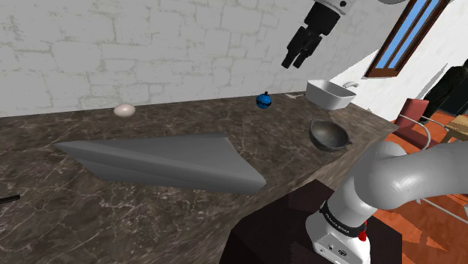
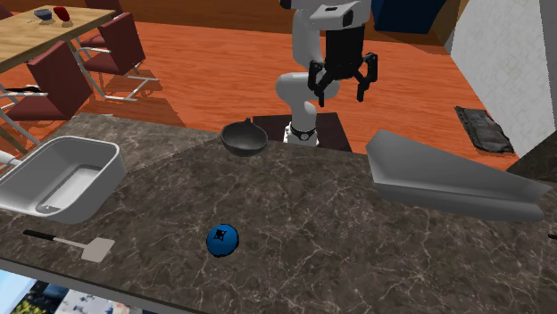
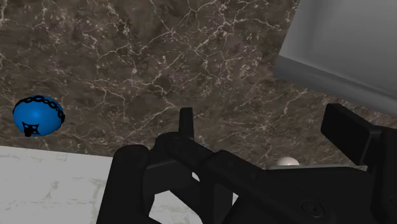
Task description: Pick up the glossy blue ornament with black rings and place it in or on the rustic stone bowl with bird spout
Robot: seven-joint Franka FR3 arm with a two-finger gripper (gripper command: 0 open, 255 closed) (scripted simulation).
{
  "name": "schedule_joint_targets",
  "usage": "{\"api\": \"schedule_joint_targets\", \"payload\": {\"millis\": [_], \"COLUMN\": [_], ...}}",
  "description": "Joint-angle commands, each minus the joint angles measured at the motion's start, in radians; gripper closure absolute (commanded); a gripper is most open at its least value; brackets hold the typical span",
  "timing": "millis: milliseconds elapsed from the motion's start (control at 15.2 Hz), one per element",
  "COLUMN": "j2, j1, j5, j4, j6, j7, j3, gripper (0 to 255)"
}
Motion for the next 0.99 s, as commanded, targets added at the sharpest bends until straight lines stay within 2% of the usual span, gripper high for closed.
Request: {"api": "schedule_joint_targets", "payload": {"millis": [0, 462, 924], "j2": [0.0, -0.074, -0.027], "j1": [0.0, -0.003, 0.019], "j5": [0.0, -0.054, -0.092], "j4": [0.0, -0.199, -0.294], "j6": [0.0, 0.198, 0.404], "j7": [0.0, -0.263, -0.549], "j3": [0.0, -0.187, -0.418], "gripper": [0, 0, 0]}}
